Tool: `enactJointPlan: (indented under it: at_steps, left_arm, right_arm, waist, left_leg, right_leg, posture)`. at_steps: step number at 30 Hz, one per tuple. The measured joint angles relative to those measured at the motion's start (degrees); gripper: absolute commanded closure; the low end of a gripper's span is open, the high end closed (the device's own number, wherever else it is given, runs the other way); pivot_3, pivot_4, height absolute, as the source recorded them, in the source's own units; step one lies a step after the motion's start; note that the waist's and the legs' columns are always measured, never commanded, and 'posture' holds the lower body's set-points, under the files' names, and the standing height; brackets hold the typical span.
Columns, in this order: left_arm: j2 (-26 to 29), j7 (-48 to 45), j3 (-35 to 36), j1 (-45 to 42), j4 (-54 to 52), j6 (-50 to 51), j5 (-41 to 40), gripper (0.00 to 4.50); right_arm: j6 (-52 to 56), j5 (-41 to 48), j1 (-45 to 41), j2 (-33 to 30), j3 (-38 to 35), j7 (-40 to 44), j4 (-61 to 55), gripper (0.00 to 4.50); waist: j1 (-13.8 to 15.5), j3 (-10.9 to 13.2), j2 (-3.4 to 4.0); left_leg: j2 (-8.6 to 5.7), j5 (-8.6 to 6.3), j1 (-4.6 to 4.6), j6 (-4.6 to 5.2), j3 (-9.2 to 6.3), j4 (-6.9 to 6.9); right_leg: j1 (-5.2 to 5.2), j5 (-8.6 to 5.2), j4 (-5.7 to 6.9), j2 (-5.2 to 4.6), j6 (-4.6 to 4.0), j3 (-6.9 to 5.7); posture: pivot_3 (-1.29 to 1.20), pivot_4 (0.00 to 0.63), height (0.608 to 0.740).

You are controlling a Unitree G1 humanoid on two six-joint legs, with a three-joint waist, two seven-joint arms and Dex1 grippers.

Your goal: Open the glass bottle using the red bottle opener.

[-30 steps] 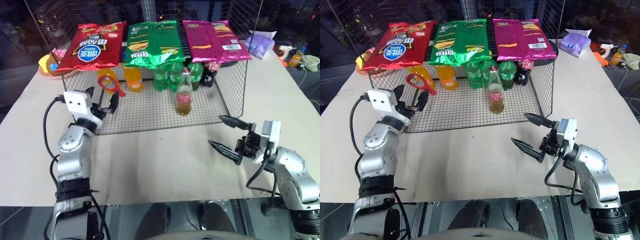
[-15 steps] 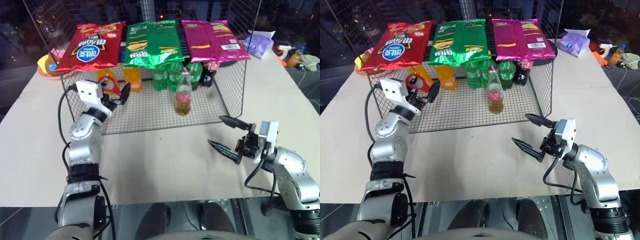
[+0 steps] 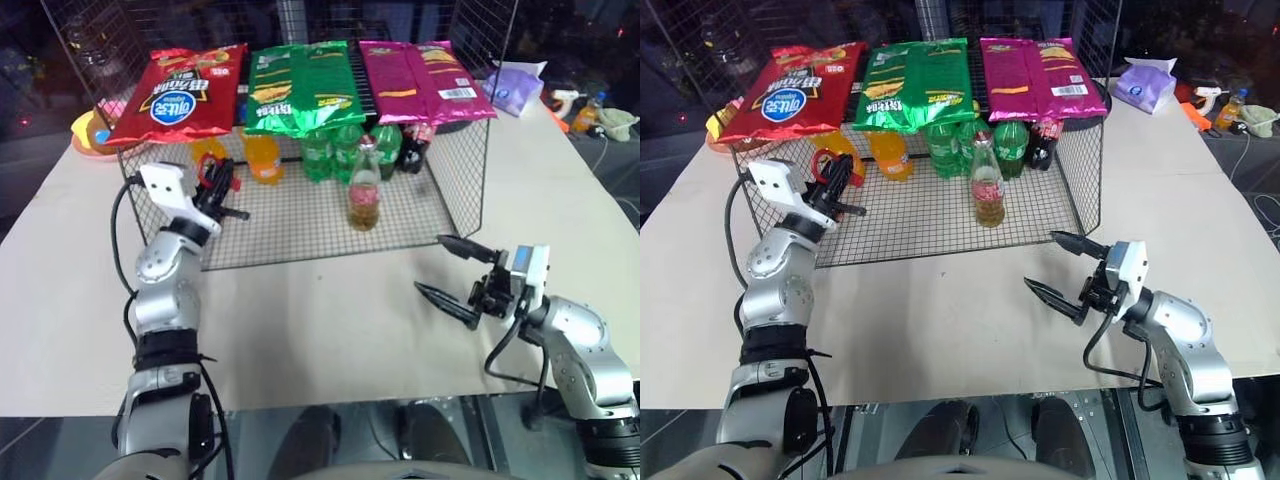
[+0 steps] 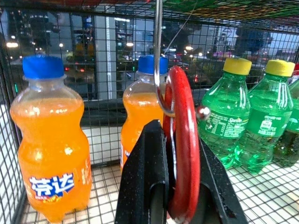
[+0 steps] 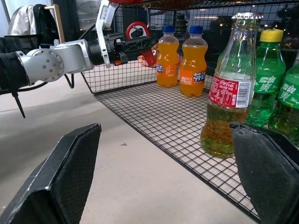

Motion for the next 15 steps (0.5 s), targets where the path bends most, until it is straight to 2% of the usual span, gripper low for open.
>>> enactJointPlan:
  at_steps: [8,15]
  left_arm:
    - [-2.10,-0.73,3.86,0.89,-7.93,12.01,-14.00,4.46]
    - [-2.30,-1.73,6.23,1.98,-10.66,22.25,-24.02,4.46]
  right_arm:
    - [-0.68,-0.60,0.02,0.39,0.39,0.40,0.39,0.00]
    - [-0.95,-0.79,0.04,0.57,0.39,0.43,1.30,0.00]
  waist:
    - [-0.08,0.00,0.00]
    - [-0.07,0.00,0.00]
  left_leg:
    - [0.01,0.00,0.02,-0.01,0.01,0.10]
    - [0.01,0.01,0.02,-0.02,0.01,0.34]
  right_leg:
    - [-0.02,0.00,0.19,-0.01,0.00,0.03]
    - [-0.01,0.00,0.46,0.02,0.00,0.04]
  posture:
    - [0.00,0.150,0.740]
    - [0.00,0.150,0.740]
